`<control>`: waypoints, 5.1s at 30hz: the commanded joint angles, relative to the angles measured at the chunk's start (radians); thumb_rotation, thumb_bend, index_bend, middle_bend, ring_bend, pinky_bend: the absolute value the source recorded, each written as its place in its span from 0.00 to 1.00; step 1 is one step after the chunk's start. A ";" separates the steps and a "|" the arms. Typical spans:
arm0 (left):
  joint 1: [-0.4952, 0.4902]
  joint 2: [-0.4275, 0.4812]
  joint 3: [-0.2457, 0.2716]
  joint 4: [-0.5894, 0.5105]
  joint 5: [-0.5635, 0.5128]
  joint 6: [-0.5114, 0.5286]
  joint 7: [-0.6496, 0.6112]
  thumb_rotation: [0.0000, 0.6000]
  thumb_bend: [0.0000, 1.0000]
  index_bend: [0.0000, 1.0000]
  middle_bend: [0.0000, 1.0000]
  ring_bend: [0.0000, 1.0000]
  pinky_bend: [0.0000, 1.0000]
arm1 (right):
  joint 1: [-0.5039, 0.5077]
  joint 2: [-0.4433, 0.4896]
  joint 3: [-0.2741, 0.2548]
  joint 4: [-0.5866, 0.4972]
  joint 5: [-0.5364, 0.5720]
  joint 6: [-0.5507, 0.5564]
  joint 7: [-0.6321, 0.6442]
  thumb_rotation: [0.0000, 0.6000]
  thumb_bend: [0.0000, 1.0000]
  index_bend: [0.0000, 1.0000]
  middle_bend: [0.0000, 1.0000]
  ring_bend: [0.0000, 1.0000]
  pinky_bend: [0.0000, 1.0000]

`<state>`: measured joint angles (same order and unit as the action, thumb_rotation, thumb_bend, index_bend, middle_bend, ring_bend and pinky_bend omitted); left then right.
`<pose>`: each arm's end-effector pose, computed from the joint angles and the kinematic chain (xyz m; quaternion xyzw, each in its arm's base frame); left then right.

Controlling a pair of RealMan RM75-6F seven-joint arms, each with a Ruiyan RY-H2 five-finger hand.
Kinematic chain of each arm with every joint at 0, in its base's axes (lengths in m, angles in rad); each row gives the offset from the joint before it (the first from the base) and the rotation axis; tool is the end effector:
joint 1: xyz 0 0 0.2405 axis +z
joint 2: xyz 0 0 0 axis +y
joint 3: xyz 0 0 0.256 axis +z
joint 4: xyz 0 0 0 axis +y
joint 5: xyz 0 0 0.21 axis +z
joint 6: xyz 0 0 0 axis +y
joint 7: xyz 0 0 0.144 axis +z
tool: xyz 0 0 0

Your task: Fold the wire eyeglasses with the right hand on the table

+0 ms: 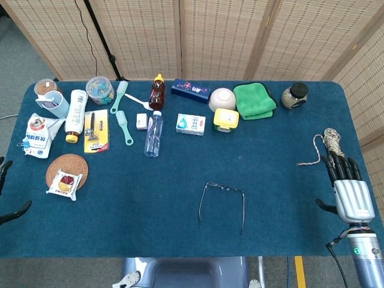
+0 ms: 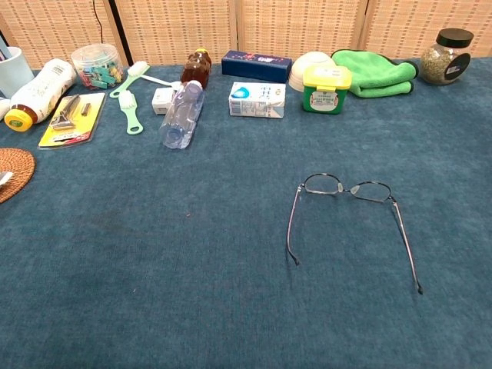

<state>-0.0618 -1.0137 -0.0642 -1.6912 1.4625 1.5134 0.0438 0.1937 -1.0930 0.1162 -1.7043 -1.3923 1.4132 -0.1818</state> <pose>-0.3083 0.1760 0.1928 -0.5836 -0.3681 -0.3697 0.6223 -0.2834 -0.2249 0.1636 0.6095 -0.3496 0.3707 0.6073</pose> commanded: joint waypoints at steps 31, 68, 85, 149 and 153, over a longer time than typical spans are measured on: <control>-0.024 0.010 -0.026 0.022 -0.034 -0.026 -0.005 0.74 0.20 0.00 0.00 0.00 0.00 | 0.345 -0.213 0.064 0.052 0.066 -0.446 0.003 1.00 0.07 0.01 0.00 0.00 0.00; -0.028 -0.002 -0.025 0.080 -0.062 -0.053 -0.055 0.73 0.20 0.00 0.00 0.00 0.00 | 0.524 -0.496 0.067 0.289 0.272 -0.545 -0.200 1.00 0.08 0.00 0.00 0.00 0.00; -0.036 -0.013 -0.025 0.097 -0.066 -0.068 -0.065 0.73 0.20 0.00 0.00 0.00 0.00 | 0.559 -0.534 0.080 0.394 0.346 -0.529 -0.258 1.00 0.09 0.00 0.00 0.00 0.00; -0.040 -0.019 -0.016 0.106 -0.059 -0.069 -0.080 0.74 0.20 0.00 0.00 0.00 0.00 | 0.604 -0.523 0.114 0.544 0.525 -0.572 -0.358 1.00 0.12 0.00 0.00 0.00 0.00; -0.040 -0.020 -0.016 0.107 -0.060 -0.071 -0.079 0.74 0.20 0.00 0.00 0.00 0.00 | 0.617 -0.527 0.123 0.586 0.562 -0.586 -0.369 1.00 0.12 0.00 0.00 0.00 0.00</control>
<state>-0.1020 -1.0339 -0.0798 -1.5838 1.4025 1.4423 -0.0353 0.8027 -1.6157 0.2335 -1.1308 -0.8419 0.8348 -0.5432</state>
